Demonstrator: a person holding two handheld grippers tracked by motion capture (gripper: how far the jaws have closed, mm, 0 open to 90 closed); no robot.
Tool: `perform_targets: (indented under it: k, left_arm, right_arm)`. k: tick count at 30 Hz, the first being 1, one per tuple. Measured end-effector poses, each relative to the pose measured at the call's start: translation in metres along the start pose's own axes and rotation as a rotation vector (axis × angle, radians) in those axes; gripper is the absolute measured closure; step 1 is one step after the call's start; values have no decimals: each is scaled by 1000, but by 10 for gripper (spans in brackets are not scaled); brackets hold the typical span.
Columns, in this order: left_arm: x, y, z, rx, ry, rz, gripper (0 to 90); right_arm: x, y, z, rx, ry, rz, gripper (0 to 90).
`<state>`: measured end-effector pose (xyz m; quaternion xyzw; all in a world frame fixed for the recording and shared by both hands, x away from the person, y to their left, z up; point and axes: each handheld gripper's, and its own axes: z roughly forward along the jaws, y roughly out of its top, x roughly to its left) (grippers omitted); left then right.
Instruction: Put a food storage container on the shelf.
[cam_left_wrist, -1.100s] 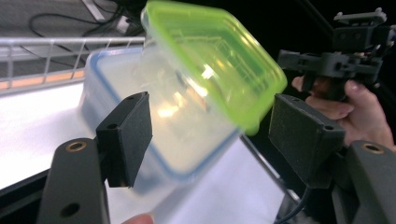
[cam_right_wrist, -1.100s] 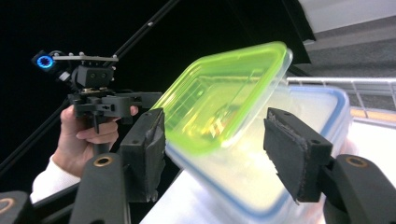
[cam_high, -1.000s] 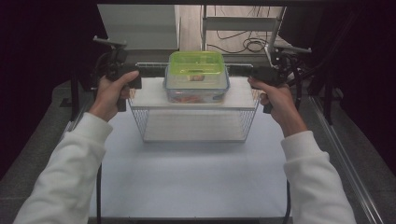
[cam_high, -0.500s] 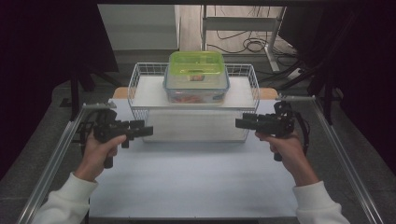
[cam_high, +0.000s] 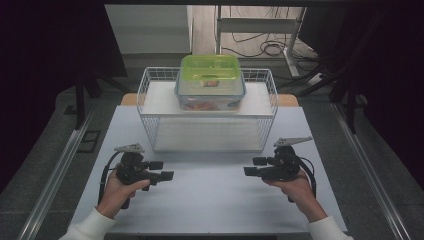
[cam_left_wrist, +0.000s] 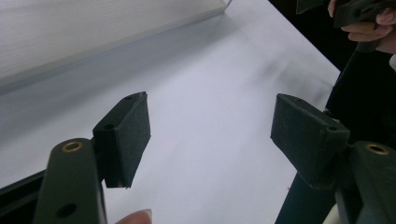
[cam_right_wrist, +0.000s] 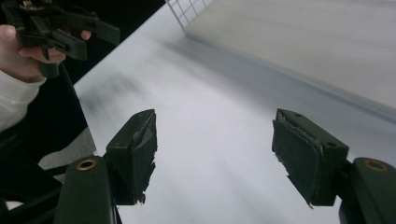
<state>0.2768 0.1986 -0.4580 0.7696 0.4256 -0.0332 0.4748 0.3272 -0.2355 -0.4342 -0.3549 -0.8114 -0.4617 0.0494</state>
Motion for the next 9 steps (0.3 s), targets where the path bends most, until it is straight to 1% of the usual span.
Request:
perform_targets:
  k: [4,6,9]
  left_arm:
    - [-1,0,2,-1,1,4,282]
    - [-1,-1,3,2,10,6,282]
    - [0,-2,4,4,25,10,274]
  right_arm:
    - [1,-1,1,-11,-5,-6,306]
    - [0,-3,0,-18,-25,-20,299]
    - [-3,-6,1,-16,-38,-18,269]
